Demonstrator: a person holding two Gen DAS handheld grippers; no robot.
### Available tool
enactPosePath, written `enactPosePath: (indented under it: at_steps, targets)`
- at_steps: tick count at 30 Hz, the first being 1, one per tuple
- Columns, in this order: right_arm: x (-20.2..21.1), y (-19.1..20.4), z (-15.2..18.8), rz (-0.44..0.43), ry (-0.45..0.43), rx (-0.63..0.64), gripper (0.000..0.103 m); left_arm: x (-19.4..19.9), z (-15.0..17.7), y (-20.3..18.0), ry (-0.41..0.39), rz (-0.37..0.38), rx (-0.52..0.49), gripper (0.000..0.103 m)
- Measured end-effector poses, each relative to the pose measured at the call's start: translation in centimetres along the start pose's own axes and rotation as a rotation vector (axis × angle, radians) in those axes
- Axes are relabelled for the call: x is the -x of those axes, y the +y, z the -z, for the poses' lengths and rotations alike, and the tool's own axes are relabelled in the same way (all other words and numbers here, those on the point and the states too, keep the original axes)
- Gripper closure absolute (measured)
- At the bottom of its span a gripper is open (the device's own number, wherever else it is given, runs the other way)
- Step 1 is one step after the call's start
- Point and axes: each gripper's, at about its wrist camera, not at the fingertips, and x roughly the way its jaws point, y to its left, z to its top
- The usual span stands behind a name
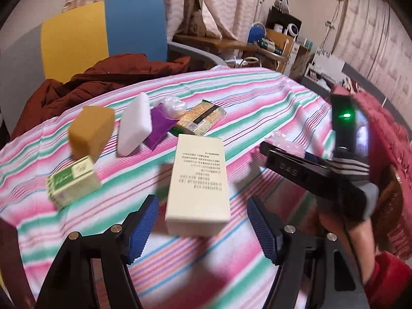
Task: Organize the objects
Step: 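Grasp the cream-coloured box with the left tool while the right tool holds the roller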
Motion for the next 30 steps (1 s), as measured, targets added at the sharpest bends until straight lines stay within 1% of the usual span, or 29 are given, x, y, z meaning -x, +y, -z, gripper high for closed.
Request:
enactPosePath:
  at_steps: [3, 6, 7, 8, 9, 10, 15, 22, 30]
  targets:
    - [0.0, 0.1, 0.1, 0.006, -0.004, 0.004, 0.032, -1.7, -0.3, 0.3, 0.015, -0.031, 0.002, 0.031]
    - [0.0, 0.2, 0.1, 0.013, -0.007, 0.010, 0.032, -2.9, -0.2, 1.0, 0.009, -0.026, 0.028, 0.032]
    - [0.0, 0.2, 0.1, 0.014, -0.008, 0.010, 0.032, -3.2, -0.1, 1.0, 0.006, -0.029, 0.024, 0.036]
    - [0.0, 0.2, 0.1, 0.015, -0.009, 0.011, 0.032, -3.6, 0.1, 0.9, 0.003, -0.032, 0.008, 0.045]
    - [0.0, 0.3, 0.1, 0.015, -0.009, 0.012, 0.032, -3.7, 0.3, 0.8, -0.002, -0.032, -0.013, 0.049]
    - [0.0, 0.3, 0.1, 0.016, -0.010, 0.012, 0.032, -3.8, 0.5, 0.7, -0.007, -0.035, -0.028, 0.052]
    - [0.1, 0.2, 0.2, 0.022, -0.017, 0.013, 0.032, -3.1, 1.0, 1.3, -0.057, -0.032, -0.003, 0.052]
    - [0.5, 0.7, 0.3, 0.026, -0.043, 0.041, 0.032, -1.7, 2.7, 2.3, -0.104, -0.072, 0.034, 0.052]
    - [1.7, 2.9, 0.6, 0.023, -0.098, 0.151, 0.032, -0.1, 4.4, 3.0, -0.137, -0.085, 0.052, 0.052]
